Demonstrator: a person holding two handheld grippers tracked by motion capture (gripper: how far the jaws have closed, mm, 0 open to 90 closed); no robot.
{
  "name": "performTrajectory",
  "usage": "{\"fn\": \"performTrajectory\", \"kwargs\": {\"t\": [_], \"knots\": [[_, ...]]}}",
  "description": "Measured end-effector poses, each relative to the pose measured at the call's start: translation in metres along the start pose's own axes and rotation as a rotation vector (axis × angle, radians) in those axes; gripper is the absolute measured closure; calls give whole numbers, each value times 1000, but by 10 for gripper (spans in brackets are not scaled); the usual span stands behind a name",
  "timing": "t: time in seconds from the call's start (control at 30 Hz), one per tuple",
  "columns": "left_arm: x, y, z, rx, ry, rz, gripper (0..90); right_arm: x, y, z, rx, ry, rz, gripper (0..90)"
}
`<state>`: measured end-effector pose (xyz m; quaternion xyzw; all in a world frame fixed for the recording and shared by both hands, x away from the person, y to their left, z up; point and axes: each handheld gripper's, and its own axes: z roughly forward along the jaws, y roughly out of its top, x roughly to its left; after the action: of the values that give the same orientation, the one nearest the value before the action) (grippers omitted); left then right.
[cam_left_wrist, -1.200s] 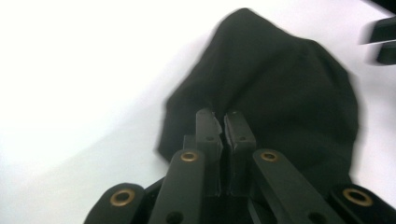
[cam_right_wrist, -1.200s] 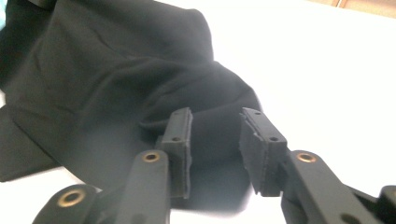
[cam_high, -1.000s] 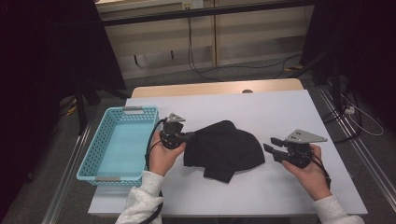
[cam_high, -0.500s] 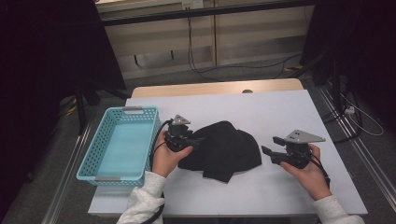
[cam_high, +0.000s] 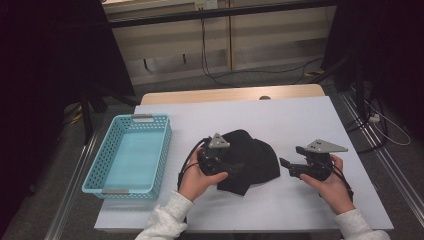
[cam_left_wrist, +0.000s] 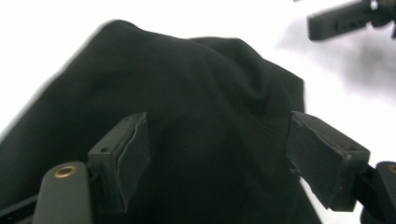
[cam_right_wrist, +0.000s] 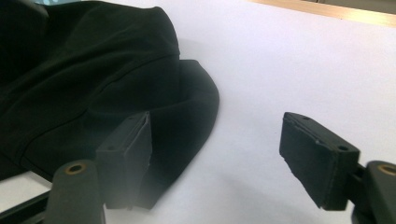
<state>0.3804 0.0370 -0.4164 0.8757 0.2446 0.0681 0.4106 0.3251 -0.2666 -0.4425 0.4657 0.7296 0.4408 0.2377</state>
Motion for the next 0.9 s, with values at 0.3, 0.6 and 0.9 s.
{"fn": "performTrajectory", "kwargs": {"t": [0.3, 0.6, 0.9], "knots": [[-8, -7, 15, 33, -54, 16, 306, -2, -1, 0, 8, -8, 6, 237], [-13, -13, 22, 50, -79, 28, 504, -2, -1, 0, 9, -16, 8, 233], [-14, -17, 28, 92, -100, 7, 626, -4, -2, -1, 7, -15, 10, 232]]}}
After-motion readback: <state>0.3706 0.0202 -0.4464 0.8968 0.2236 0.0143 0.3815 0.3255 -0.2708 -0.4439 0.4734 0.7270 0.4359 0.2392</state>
